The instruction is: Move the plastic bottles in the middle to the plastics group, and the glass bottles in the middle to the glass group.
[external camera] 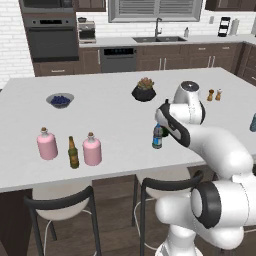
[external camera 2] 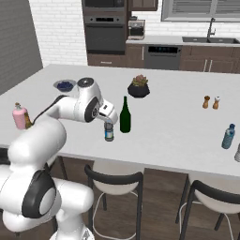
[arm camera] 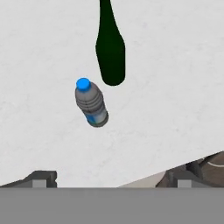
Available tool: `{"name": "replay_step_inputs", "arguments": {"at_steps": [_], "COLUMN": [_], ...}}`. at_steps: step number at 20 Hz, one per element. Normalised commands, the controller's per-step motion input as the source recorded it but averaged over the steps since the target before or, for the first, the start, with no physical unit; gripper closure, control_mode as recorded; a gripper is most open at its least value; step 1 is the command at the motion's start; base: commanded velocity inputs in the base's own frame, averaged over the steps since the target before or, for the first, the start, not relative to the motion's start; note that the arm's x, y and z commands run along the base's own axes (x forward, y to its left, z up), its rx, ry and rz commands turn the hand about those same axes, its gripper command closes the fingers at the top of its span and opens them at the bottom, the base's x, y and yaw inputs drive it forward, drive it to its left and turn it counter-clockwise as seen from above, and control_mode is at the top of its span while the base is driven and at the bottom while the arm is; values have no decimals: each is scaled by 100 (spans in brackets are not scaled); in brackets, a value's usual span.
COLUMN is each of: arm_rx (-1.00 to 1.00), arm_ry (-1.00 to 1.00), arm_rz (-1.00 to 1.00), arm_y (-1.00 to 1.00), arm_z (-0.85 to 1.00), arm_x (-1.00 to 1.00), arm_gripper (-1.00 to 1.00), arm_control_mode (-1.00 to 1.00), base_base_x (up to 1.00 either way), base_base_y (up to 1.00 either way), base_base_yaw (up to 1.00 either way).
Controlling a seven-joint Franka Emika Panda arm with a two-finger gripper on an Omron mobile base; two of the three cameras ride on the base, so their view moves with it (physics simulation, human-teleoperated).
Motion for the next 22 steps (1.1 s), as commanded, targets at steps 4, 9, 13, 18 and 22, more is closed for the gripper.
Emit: {"name": "replay_step_inputs", "arguments": {"at_steps": [4,9,13,18,22], "arm_rx": [-3,0,0,0,0], "arm_ry": [23,10,-2,-4,-11], "arm_rz": [0,1,4,4,5], "arm_y": [14,4,0,0,0], "arm_z": [0,-1,-11,-27,-39], "arm_x": [24,20,6,7,4], "arm_gripper": [-100,-100,-100,-100,-100], "arm_control_mode": [-100,-100,-100,-100,-100], "base_base_x": [0,0,0,0,0], "base_base_y": [0,0,0,0,0], "base_base_yaw": [0,0,0,0,0]}}
